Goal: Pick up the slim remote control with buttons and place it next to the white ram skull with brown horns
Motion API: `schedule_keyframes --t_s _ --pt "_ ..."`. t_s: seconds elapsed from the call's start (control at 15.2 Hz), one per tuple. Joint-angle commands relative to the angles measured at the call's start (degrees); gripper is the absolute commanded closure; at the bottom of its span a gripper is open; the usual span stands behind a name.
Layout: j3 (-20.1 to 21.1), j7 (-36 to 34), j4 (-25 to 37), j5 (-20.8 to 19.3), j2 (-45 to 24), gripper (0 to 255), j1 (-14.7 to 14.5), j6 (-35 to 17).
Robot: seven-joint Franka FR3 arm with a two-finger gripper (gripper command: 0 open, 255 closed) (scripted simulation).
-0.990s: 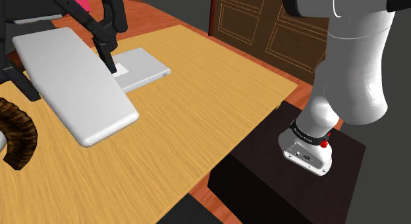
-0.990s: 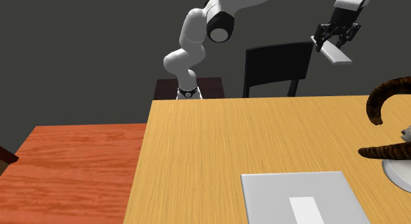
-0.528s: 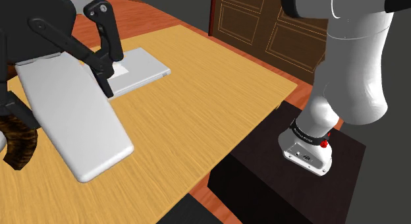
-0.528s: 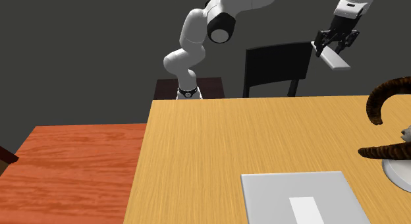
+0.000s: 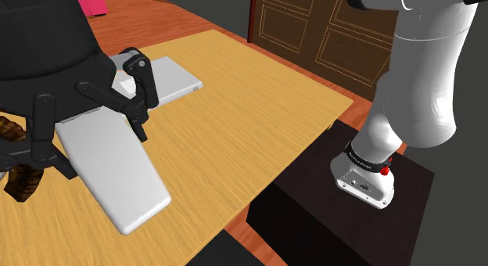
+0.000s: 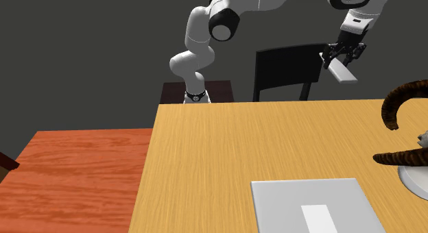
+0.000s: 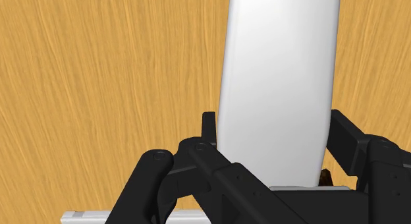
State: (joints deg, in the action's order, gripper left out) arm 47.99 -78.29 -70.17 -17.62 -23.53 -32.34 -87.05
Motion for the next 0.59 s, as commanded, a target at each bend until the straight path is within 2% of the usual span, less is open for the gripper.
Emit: schedule_keyframes --t_s 0.0,0.53 --pt "0.1 0.0 -2.0 0.3 0.5 255 0.7 -1.6" --pt "0.2 -0.1 -10.4 1.3 1.9 255 3.1 -8.6"
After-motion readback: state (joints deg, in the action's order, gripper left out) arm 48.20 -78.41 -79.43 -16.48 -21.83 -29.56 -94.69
